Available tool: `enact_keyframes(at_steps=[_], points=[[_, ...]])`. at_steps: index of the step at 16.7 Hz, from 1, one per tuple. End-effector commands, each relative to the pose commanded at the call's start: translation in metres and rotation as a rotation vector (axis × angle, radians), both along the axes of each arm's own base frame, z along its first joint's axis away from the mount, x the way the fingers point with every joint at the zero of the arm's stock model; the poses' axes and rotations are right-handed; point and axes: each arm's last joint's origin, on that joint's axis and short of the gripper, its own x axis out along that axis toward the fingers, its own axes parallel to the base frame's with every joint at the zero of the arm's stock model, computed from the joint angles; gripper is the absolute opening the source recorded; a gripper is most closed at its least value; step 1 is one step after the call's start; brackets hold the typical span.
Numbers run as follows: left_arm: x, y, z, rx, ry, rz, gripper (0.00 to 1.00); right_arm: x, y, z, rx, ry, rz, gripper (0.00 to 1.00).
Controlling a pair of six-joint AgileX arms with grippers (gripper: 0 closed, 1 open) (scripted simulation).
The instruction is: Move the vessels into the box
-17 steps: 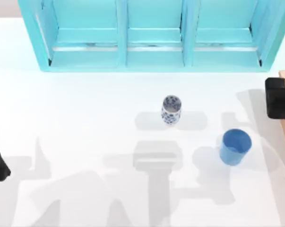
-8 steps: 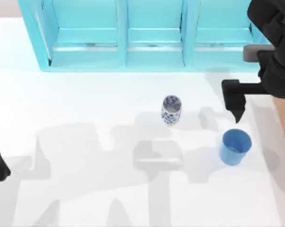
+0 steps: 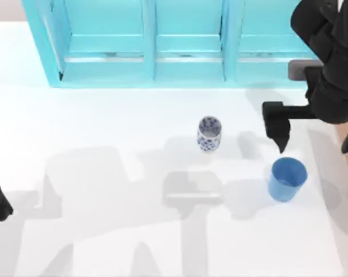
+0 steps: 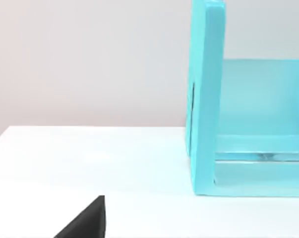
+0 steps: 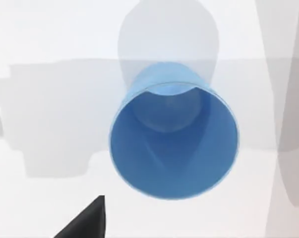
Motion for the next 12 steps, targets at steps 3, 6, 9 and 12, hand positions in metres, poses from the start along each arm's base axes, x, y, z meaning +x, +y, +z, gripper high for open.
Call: enact_keyframes(at_steps=[3, 6, 9, 12], points=[[0.000, 0.000, 0.000, 0.000, 0.000, 0.000, 1.00, 0.006, 0.014, -0.038, -0.001, 0.002, 0.001, 1.00], [0.000, 0.000, 0.000, 0.000, 0.000, 0.000, 1.00, 0.004, 0.012, -0.068, 0.001, -0.004, 0.001, 1.00], [0.000, 0.000, 0.000, 0.000, 0.000, 0.000, 1.00, -0.002, -0.001, -0.083, 0.001, -0.004, 0.000, 1.00], [0.000, 0.000, 0.000, 0.000, 0.000, 0.000, 1.00, -0.004, -0.007, -0.086, 0.002, -0.005, 0.001, 1.00]])
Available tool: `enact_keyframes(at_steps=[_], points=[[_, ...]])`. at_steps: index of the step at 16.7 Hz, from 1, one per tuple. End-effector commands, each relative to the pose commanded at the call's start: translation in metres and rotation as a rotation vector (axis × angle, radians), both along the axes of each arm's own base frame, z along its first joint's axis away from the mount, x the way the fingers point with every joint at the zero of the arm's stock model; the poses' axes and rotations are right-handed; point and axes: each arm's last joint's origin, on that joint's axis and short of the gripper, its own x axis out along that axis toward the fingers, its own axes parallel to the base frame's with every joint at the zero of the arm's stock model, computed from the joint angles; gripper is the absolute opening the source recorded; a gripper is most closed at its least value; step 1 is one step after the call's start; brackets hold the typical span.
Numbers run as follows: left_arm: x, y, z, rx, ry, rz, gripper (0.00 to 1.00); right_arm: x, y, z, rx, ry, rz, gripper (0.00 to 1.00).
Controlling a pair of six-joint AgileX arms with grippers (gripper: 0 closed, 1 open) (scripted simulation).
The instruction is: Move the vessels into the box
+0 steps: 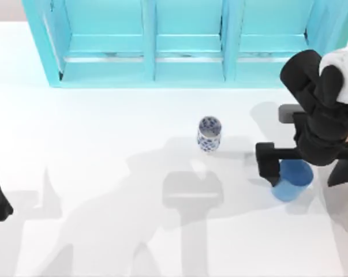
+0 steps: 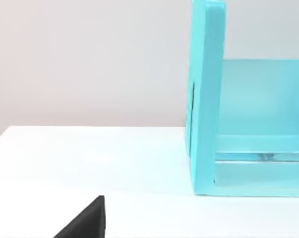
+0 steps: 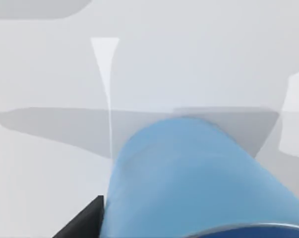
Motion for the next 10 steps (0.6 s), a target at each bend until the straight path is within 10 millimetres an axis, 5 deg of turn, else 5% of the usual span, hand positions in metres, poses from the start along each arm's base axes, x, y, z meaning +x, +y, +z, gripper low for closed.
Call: enact_keyframes(at_steps=[3, 10], points=[[0.0000, 0.0000, 0.0000, 0.000, 0.000, 0.000, 1.00, 0.0000, 0.0000, 0.0000, 0.000, 0.000, 0.000, 1.00], [0.0000, 0.0000, 0.0000, 0.000, 0.000, 0.000, 1.00, 0.0000, 0.0000, 0.0000, 0.000, 0.000, 0.000, 0.47]])
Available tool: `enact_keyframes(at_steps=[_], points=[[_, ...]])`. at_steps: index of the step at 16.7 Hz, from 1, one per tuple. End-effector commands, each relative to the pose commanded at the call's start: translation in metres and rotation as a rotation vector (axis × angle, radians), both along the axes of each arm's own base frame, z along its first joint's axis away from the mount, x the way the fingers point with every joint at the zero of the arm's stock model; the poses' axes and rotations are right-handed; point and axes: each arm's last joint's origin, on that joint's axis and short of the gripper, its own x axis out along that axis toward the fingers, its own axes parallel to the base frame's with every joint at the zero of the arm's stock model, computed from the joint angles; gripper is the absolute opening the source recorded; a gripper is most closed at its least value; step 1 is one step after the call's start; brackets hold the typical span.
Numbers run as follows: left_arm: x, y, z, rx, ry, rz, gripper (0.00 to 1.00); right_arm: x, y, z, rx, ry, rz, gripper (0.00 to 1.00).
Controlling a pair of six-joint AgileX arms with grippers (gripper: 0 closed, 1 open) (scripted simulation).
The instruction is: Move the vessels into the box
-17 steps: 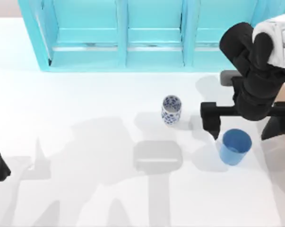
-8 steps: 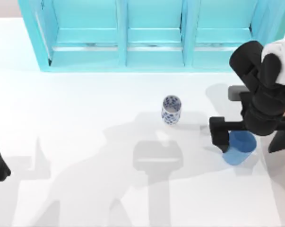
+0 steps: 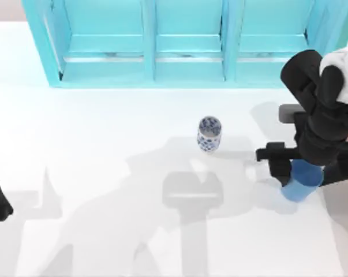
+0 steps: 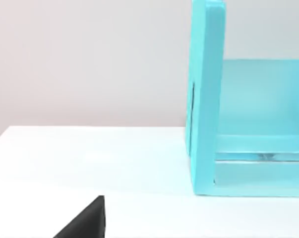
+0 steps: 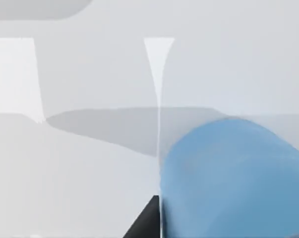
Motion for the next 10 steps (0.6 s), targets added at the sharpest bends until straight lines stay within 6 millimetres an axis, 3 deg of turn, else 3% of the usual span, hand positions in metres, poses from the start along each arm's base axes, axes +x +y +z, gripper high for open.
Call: enact_keyframes(at_steps=[6, 10], points=[[0.0000, 0.0000, 0.0000, 0.000, 0.000, 0.000, 1.00, 0.0000, 0.0000, 0.0000, 0.000, 0.000, 0.000, 0.02], [0.0000, 0.0000, 0.0000, 0.000, 0.000, 0.000, 1.00, 0.0000, 0.0000, 0.0000, 0.000, 0.000, 0.000, 0.00]])
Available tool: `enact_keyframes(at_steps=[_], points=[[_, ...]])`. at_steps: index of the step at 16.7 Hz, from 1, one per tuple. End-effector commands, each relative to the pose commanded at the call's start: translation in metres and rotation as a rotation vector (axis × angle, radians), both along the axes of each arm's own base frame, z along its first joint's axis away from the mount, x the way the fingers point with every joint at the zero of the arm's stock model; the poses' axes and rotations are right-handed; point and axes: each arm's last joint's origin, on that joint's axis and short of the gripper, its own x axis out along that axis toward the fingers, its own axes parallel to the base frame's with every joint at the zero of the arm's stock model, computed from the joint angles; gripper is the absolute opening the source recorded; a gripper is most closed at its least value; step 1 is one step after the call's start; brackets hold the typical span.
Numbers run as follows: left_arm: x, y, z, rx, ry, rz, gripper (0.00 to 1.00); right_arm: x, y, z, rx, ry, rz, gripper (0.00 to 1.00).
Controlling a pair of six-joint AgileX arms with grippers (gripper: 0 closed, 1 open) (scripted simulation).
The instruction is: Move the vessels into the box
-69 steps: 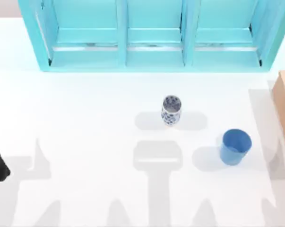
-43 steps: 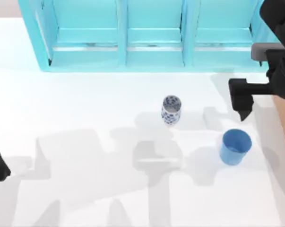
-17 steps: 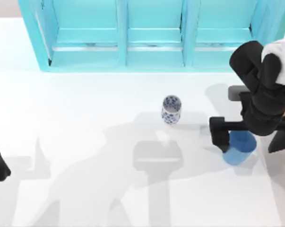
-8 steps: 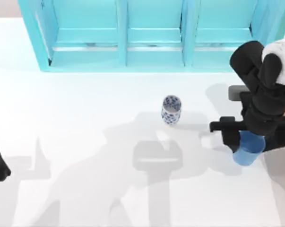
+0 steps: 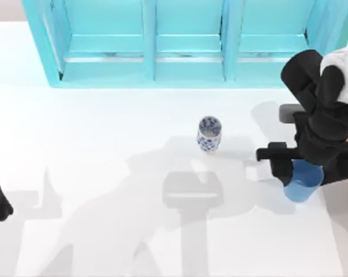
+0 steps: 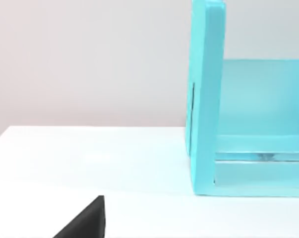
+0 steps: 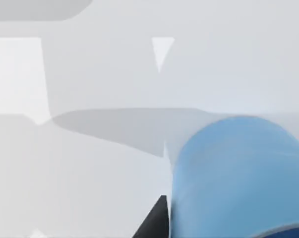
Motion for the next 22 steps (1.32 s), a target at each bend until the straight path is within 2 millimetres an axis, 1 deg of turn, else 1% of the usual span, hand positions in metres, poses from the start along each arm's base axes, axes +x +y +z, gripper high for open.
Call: enact_keyframes(at_steps=[5, 7, 10, 12, 15, 17, 19, 20, 22], points=[[0.000, 0.000, 0.000, 0.000, 0.000, 0.000, 1.00, 0.000, 0.001, 0.000, 0.000, 0.001, 0.000, 0.00], [0.000, 0.000, 0.000, 0.000, 0.000, 0.000, 1.00, 0.000, 0.004, 0.004, 0.003, -0.020, 0.020, 0.00], [0.000, 0.000, 0.000, 0.000, 0.000, 0.000, 1.00, 0.004, 0.009, 0.022, 0.013, -0.092, 0.089, 0.00], [0.000, 0.000, 0.000, 0.000, 0.000, 0.000, 1.00, 0.011, 0.006, 0.044, 0.030, -0.161, 0.120, 0.00], [0.000, 0.000, 0.000, 0.000, 0.000, 0.000, 1.00, 0.015, -0.011, 0.079, 0.045, -0.218, 0.147, 0.00], [0.000, 0.000, 0.000, 0.000, 0.000, 0.000, 1.00, 0.013, -0.037, 0.095, 0.037, -0.187, 0.131, 0.00], [0.000, 0.000, 0.000, 0.000, 0.000, 0.000, 1.00, 0.008, -0.069, 0.102, 0.022, -0.112, 0.079, 0.00], [0.000, 0.000, 0.000, 0.000, 0.000, 0.000, 1.00, 0.005, -0.081, 0.103, 0.017, -0.078, 0.054, 0.00], [0.000, 0.000, 0.000, 0.000, 0.000, 0.000, 1.00, 0.000, -0.096, 0.102, 0.006, -0.022, 0.013, 0.00]])
